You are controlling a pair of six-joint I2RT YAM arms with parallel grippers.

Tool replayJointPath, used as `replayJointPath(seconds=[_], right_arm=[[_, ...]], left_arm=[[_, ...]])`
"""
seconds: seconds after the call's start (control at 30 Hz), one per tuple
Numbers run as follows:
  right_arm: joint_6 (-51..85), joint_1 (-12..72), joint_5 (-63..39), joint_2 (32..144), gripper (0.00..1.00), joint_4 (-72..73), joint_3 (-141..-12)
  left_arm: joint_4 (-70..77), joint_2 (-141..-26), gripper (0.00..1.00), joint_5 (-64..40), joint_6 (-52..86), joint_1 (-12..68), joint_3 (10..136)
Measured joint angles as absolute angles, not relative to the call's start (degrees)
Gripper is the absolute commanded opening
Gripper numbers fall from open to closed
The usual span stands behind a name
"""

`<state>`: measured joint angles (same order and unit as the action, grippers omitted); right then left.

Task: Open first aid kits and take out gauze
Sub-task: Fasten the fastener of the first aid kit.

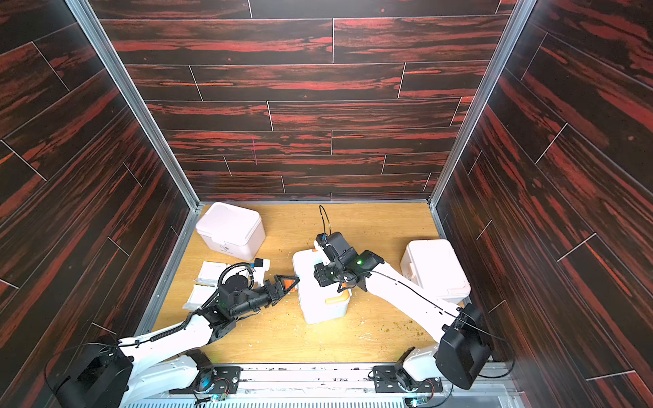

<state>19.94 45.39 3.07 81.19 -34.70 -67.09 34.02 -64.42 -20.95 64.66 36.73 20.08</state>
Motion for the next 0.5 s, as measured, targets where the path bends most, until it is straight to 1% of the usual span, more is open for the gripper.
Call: replayJointPath(seconds=[0.3, 0.5], right_arm=[[19.94, 45.39, 3.03, 81.19, 0.41, -34.65, -67.07], [19.92, 45.39, 3.03, 81.19, 0.4, -34.63, -67.02]], left_arm=[[28.32, -59.4, 1.0, -19.03, 63.42, 36.99, 20.49], [27.38, -58.87, 1.0, -18.81, 63.37, 37.04, 21.12]])
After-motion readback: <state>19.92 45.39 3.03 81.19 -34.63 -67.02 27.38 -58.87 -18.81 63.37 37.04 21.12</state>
